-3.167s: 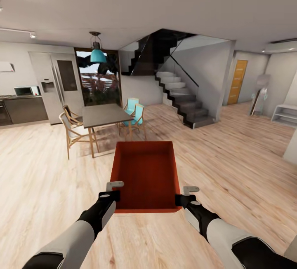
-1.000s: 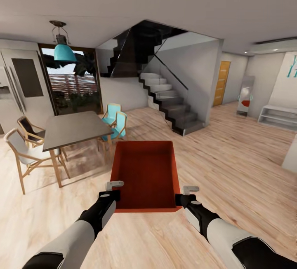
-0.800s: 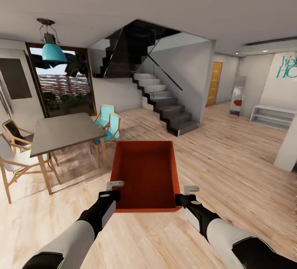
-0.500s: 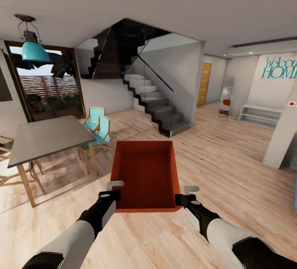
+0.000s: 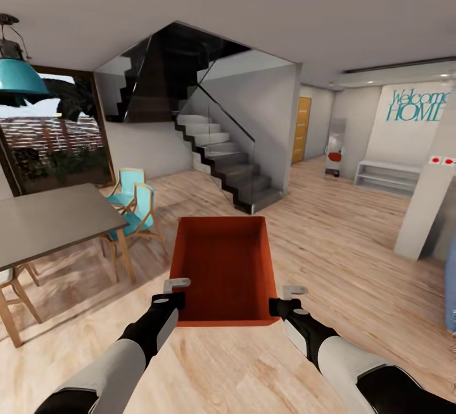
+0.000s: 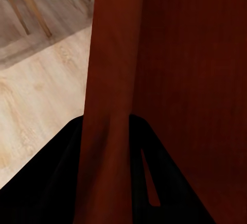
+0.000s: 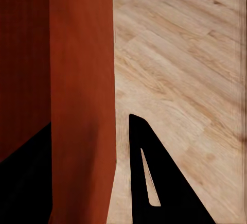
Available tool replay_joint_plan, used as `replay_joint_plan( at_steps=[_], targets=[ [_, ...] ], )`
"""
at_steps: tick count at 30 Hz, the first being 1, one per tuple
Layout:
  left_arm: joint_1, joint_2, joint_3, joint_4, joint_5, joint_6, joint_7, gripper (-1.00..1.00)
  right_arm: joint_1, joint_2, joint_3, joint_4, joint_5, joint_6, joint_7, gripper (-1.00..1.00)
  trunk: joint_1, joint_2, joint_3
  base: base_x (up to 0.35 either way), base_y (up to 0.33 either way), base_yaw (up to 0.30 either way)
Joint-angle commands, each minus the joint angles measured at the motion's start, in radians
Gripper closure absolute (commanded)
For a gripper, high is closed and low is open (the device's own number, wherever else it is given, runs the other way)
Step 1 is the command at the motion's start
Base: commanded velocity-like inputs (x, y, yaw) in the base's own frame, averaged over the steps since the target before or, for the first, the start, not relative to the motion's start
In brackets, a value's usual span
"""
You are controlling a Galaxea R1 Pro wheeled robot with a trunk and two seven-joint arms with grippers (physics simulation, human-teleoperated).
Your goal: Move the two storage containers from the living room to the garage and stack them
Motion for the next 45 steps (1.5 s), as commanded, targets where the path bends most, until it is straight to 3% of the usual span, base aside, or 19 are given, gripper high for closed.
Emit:
replay_joint_plan(
  at_steps=[1,30,45],
  targets=[
    [0.0,0.006,0.027,-0.005,-0.019,0.009,0.02,1.0,0.0,0.0,-0.023,0.0,-0.006,-0.004,-0.005,1.0,0.001,-0.001,0.0,0.324,0.0,-0.266],
    [0.0,0.006,0.027,-0.005,-0.019,0.009,0.02,1.0,0.0,-0.001,-0.024,0.0,-0.006,-0.004,-0.004,1.0,0.001,-0.001,0.0,0.324,0.0,-0.28],
    [0.0,0.006,0.027,-0.005,-0.019,0.009,0.02,1.0,0.0,-0.005,-0.025,0.0,-0.006,0.006,-0.004,1.0,0.001,-0.001,0.0,0.324,0.0,-0.021]
  ],
)
